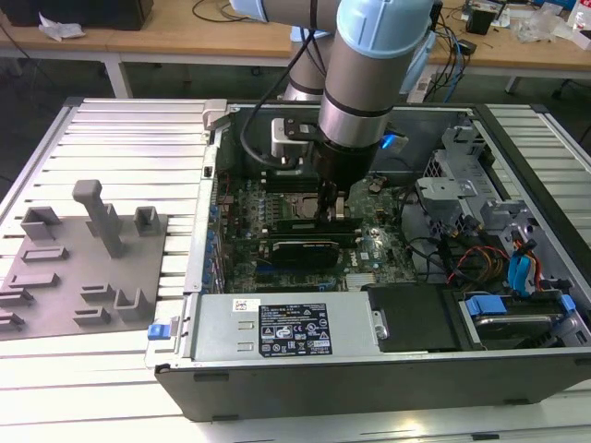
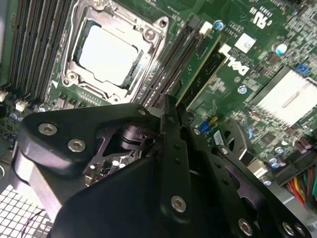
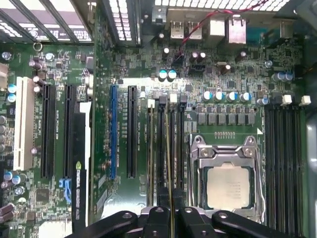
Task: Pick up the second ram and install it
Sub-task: 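Insert the second ram into the second slot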
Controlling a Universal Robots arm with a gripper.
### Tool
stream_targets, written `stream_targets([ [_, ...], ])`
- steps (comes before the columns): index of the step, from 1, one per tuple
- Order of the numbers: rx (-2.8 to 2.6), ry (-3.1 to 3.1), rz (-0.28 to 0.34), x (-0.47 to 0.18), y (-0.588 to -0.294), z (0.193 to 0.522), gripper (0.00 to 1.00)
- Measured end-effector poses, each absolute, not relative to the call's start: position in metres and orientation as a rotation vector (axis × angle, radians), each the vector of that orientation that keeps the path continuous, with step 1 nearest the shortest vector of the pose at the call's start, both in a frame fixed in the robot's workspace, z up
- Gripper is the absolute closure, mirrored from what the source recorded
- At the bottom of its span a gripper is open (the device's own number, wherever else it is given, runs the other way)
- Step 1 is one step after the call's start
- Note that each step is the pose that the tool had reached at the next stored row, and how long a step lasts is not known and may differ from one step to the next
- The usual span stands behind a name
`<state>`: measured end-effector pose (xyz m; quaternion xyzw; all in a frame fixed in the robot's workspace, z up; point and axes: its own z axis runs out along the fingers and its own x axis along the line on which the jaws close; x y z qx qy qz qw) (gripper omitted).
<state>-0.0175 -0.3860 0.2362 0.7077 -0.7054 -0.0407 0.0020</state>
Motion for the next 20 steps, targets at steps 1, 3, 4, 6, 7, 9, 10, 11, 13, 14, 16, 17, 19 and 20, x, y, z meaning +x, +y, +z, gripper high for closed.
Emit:
stream_targets([
  [1,2.22,-2.213,-0.128,-0.019,-0.3856,0.236,0.86],
  [3,2.217,-2.217,-0.128,-0.0219,-0.3843,0.2353,0.86],
  [4,2.209,-2.224,-0.128,-0.0229,-0.3842,0.2349,0.86],
  [6,2.188,-2.244,-0.125,-0.023,-0.3842,0.2336,0.86],
  [7,2.18,-2.252,-0.124,-0.0231,-0.3842,0.2333,0.86],
  [9,2.179,-2.253,-0.124,-0.0232,-0.3842,0.2327,0.86],
  [10,2.179,-2.253,-0.124,-0.0232,-0.3842,0.2319,0.86],
  [11,2.179,-2.253,-0.124,-0.0233,-0.3841,0.2312,0.86],
  [13,2.181,-2.254,-0.128,-0.0238,-0.3835,0.2305,0.86],
  [14,2.182,-2.254,-0.129,-0.0239,-0.3835,0.2302,0.86],
  [16,2.182,-2.255,-0.13,-0.024,-0.3834,0.2291,0.86],
  [17,2.182,-2.255,-0.129,-0.0241,-0.3835,0.2284,0.86],
  [19,2.182,-2.254,-0.129,-0.0241,-0.3835,0.2271,0.86],
  [20,2.182,-2.254,-0.129,-0.0241,-0.3835,0.227,0.86],
])
